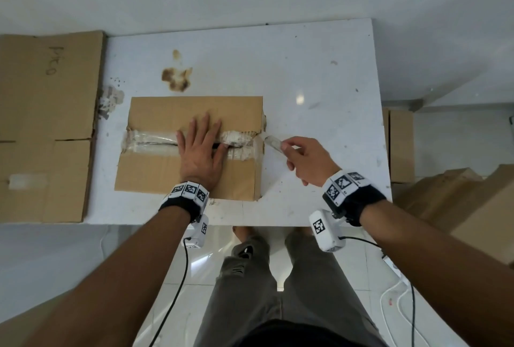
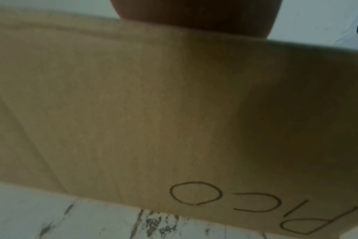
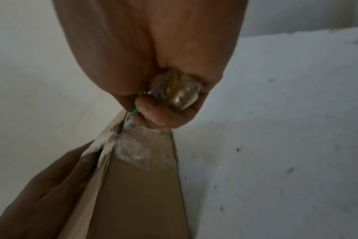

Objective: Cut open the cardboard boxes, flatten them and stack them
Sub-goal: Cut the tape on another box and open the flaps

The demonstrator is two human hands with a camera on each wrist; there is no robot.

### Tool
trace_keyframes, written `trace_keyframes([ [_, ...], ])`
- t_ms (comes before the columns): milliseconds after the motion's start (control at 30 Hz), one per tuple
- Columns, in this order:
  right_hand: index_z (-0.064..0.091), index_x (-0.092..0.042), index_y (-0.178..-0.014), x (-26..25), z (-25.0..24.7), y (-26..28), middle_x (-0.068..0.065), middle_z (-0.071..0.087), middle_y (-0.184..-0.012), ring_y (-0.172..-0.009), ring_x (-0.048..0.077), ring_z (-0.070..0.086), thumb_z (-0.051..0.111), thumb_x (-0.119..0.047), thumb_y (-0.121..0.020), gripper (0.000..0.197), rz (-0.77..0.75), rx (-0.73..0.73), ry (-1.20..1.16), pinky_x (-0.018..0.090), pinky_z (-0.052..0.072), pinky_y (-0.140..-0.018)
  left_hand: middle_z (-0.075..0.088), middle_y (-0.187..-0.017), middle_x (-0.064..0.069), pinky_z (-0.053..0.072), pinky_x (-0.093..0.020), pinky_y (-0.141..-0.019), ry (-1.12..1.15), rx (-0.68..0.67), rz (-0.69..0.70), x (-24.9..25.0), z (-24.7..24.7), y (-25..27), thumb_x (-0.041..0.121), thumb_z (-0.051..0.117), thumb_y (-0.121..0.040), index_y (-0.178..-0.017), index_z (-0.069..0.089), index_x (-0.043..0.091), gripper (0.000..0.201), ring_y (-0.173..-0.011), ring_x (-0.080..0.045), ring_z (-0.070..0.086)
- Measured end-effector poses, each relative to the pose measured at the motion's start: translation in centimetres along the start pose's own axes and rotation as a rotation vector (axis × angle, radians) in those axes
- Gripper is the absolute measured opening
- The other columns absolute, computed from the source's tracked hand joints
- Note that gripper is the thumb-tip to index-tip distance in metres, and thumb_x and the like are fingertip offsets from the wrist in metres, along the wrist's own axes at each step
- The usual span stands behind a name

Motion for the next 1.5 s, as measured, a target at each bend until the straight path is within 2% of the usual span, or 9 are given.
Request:
trace_keyframes([
  [100,0.067,-0.026,-0.116,0.7,1.2,1.0,0.001,0.057,-0.065,-0.046,0.013,0.044,0.050,-0.038,-0.104,0.024,0.018,-0.086,-0.047,0.028,0.044,-0.043,0.023,-0.169,0.000,0.004,-0.062,-0.125,0.000,0.008,0.000,-0.4,0.0,0.0,0.051,0.038,-0.103,-0.157,0.038,0.027,0.060,-0.157,-0.030,0.013],
  [233,0.068,-0.031,-0.110,2.0,0.2,2.6,0.001,0.060,-0.067,-0.046,0.010,0.045,0.051,-0.040,-0.103,0.021,-0.001,-0.173,0.133,0.026,0.043,-0.044,0.022,-0.170,0.001,0.004,-0.062,-0.125,-0.020,0.003,0.015,-0.5,0.0,0.1,0.050,0.038,-0.103,-0.157,0.037,0.027,0.059,-0.158,-0.030,0.013],
  [400,0.069,-0.022,-0.111,0.8,-0.2,0.1,0.004,0.061,-0.069,-0.040,0.009,0.044,0.051,-0.038,-0.103,0.025,-0.011,0.064,-0.017,0.024,0.042,-0.040,0.023,-0.169,-0.001,0.003,-0.061,-0.125,-0.033,0.003,0.014,-0.3,-0.4,0.4,0.049,0.038,-0.103,-0.157,0.039,0.025,0.059,-0.157,-0.031,0.014],
  [700,0.072,-0.028,-0.113,0.3,-0.4,-0.4,0.000,0.059,-0.061,-0.040,0.012,0.043,0.055,-0.046,-0.101,0.027,-0.031,-0.155,0.148,0.026,0.044,-0.041,0.029,-0.167,-0.002,0.009,-0.064,-0.123,-0.054,0.017,0.120,-0.8,-0.5,1.7,0.042,0.043,-0.103,-0.155,0.042,0.024,0.055,-0.156,-0.031,0.019],
  [933,0.073,-0.027,-0.087,0.0,-0.6,-0.4,0.004,0.058,-0.059,-0.043,0.016,0.048,0.060,-0.059,-0.093,0.035,-0.002,-0.121,0.301,0.027,0.045,-0.041,0.027,-0.167,-0.001,0.007,-0.063,-0.124,-0.056,-0.004,0.129,-1.2,-0.5,1.3,0.045,0.038,-0.104,-0.156,0.040,0.025,0.056,-0.156,-0.031,0.018],
  [1167,0.073,-0.022,-0.083,-1.2,1.4,-0.3,-0.005,0.058,-0.059,-0.030,0.002,0.044,0.062,-0.060,-0.091,0.041,-0.030,-0.186,0.391,0.013,0.032,-0.033,0.040,-0.162,-0.002,0.011,-0.062,-0.123,0.000,0.039,0.074,-0.4,-1.5,0.9,0.042,0.032,-0.105,-0.150,0.050,0.023,0.052,-0.152,-0.031,0.030],
  [1267,0.070,-0.025,-0.087,-1.3,0.3,1.1,-0.008,0.058,-0.063,-0.041,0.002,0.050,0.059,-0.062,-0.091,0.039,-0.028,-0.182,0.447,0.017,0.038,-0.039,0.039,-0.162,-0.002,0.011,-0.062,-0.124,0.006,0.011,0.097,-0.9,-1.9,1.0,0.046,0.033,-0.104,-0.151,0.049,0.024,0.054,-0.153,-0.030,0.030],
  [1400,0.069,-0.027,-0.095,-1.8,-4.0,3.4,-0.001,0.064,-0.068,-0.050,0.016,0.050,0.053,-0.049,-0.100,0.027,-0.027,-0.258,0.355,0.029,0.047,-0.049,0.025,-0.168,0.002,0.003,-0.062,-0.125,0.043,-0.095,0.159,-2.0,-2.5,2.0,0.047,0.041,-0.093,-0.156,0.043,0.026,0.066,-0.158,-0.025,0.015],
  [1500,0.064,-0.029,-0.113,-4.5,-5.0,4.2,-0.001,0.072,-0.086,-0.055,0.018,0.057,0.051,-0.027,-0.105,0.015,-0.137,-0.375,0.304,0.028,0.048,-0.053,0.032,-0.166,-0.001,0.002,-0.060,-0.125,0.095,-0.064,0.039,-2.1,-3.9,2.9,0.046,0.040,-0.085,-0.152,0.049,0.024,0.071,-0.155,-0.024,0.021],
])
Point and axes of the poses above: each hand's wrist, its own y-axis away from the middle knuckle, its own z-axis out of the palm, x = y × z, the point moved 1 cm from there along -y, towards the middle knuckle
